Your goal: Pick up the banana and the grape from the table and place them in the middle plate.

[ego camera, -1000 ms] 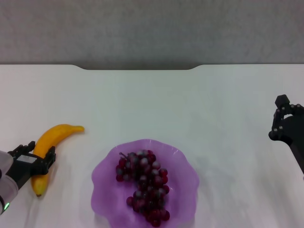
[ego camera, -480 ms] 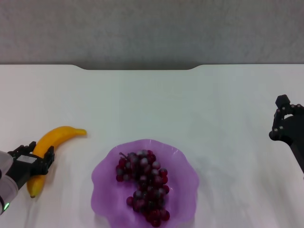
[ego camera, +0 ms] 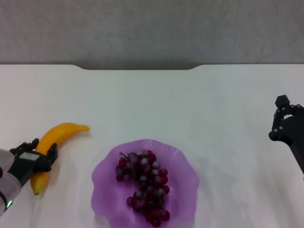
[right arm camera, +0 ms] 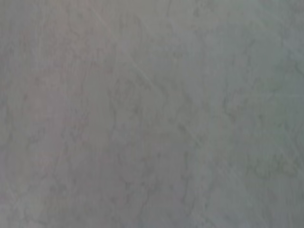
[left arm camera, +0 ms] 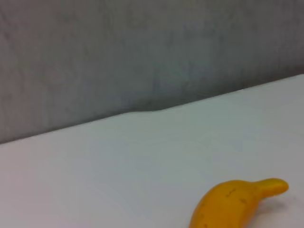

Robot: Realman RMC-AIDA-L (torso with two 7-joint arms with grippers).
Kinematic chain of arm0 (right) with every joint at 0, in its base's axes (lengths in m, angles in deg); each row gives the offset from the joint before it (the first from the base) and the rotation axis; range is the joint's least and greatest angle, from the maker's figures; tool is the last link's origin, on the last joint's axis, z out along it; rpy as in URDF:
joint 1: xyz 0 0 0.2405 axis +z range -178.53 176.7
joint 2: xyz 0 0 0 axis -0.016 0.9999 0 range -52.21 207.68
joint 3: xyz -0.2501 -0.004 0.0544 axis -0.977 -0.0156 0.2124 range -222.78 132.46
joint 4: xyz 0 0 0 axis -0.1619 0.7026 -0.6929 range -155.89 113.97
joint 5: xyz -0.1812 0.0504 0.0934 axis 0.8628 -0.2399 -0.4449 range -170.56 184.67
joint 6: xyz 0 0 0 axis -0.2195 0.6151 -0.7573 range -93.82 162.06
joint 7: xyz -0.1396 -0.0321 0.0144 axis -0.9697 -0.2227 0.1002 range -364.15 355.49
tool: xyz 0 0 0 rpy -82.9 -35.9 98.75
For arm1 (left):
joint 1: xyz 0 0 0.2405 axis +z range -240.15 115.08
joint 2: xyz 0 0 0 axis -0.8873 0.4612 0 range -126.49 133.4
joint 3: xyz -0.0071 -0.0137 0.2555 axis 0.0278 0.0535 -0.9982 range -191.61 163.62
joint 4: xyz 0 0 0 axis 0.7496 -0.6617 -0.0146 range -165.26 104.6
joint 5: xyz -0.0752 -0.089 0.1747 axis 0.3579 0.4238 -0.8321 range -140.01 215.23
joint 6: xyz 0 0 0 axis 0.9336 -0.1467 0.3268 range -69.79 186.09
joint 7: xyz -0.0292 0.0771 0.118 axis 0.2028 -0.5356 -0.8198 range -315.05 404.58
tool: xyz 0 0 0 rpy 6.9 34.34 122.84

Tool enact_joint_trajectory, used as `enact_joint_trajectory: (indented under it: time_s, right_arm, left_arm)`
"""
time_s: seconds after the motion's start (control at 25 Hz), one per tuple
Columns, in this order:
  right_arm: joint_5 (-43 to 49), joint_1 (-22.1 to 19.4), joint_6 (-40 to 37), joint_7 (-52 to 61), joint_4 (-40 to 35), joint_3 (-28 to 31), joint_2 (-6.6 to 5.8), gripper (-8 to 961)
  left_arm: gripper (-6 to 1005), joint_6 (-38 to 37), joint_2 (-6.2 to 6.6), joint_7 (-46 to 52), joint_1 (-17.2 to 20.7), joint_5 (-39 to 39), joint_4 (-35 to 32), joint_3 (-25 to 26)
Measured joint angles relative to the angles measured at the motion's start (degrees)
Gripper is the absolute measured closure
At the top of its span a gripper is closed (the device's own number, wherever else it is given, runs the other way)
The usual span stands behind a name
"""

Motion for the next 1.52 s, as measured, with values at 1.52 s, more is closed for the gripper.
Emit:
enact_joint_trajectory:
  time_s: [1.52]
  right_arm:
    - [0.01,1.42,1.26,0.44,-2.97,-0.59,0.75,943]
  left_arm:
    - [505,-5.44,7.60,-21.94,10.93,-4.50,41.29,-27.79]
